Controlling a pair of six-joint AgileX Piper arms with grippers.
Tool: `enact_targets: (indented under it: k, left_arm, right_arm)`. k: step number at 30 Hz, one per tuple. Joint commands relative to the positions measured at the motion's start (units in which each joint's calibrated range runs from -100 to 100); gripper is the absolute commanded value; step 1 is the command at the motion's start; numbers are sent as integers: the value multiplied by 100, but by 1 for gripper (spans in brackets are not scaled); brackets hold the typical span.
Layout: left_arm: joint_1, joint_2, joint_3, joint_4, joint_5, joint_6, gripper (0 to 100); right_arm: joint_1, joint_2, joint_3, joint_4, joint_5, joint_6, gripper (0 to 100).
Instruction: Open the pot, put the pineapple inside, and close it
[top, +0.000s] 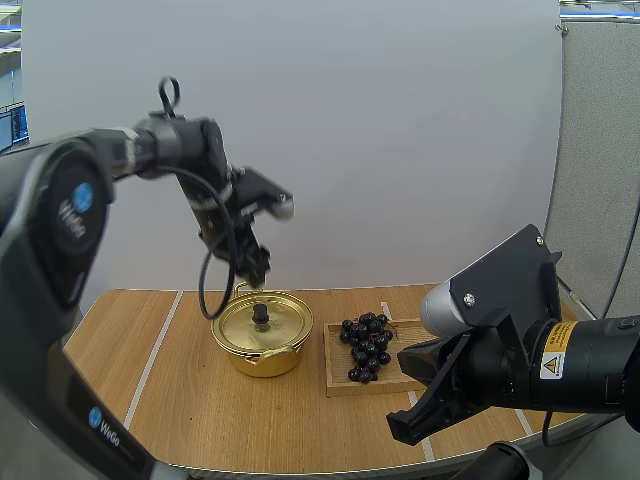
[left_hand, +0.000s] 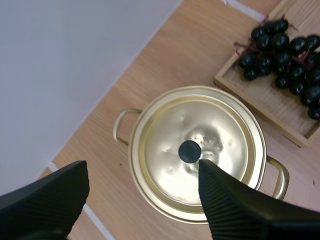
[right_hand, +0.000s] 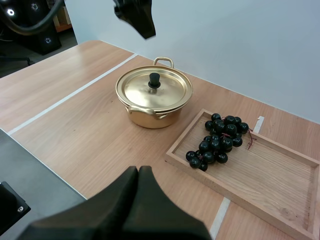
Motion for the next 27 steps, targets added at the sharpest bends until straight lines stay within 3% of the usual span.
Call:
enact_targets:
  k: [1,18,24,25,27]
  left_arm:
    - [-6,-1182,-616,31,518,-267,100]
    - [-6,-4210,-1004,-16,1093,-596,100]
    - [-6,-4722,-1004,-250,1093,-817,8]
    - [-6,-4795,-1004,-334,1093,-817,0]
    - [-6,-4969,-901,-505,1093,-827,0]
  right_arm:
    - [-22,-40,-3,10,24,13,0]
    - [-22,-40,-3,10,24,13,0]
    - [-22,-40,-3,10,24,13,0]
    - [-22,-40,-3,10,24,13,0]
    - [-22,-40,-3,51,24,13,0]
